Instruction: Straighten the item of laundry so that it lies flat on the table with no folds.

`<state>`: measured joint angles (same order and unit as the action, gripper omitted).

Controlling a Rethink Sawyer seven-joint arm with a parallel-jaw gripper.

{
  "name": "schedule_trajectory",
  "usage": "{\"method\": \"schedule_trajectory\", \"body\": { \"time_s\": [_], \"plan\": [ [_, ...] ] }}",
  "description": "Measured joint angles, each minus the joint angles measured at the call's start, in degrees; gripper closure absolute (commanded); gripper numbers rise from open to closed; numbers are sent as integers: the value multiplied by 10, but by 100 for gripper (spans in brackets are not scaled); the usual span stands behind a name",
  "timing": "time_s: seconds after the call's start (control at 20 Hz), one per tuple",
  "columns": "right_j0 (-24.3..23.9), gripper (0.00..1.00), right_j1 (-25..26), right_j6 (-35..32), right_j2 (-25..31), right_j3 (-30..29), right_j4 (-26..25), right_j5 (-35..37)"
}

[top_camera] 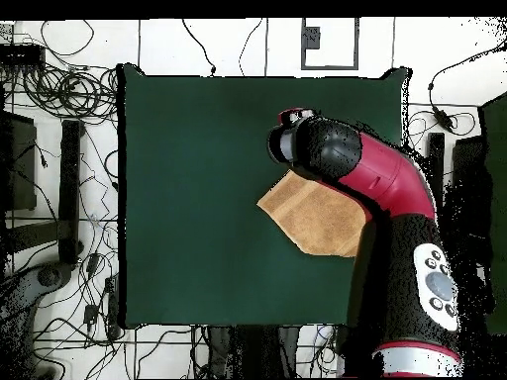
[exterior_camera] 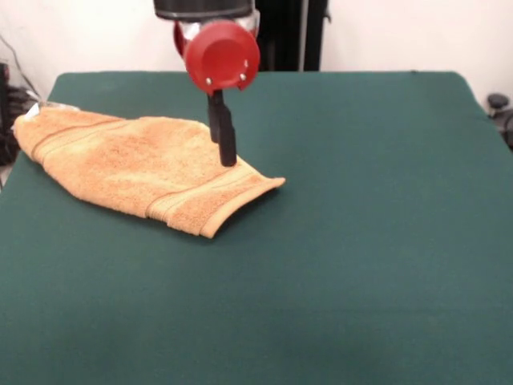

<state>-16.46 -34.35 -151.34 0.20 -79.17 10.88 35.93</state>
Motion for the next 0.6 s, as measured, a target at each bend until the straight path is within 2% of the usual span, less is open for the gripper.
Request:
{"method": "schedule_trajectory", "body": {
  "time_s": [0.6],
  "plan": [
    [-1, 0, 53, 0, 4, -10, -1, 0]
  ]
}}
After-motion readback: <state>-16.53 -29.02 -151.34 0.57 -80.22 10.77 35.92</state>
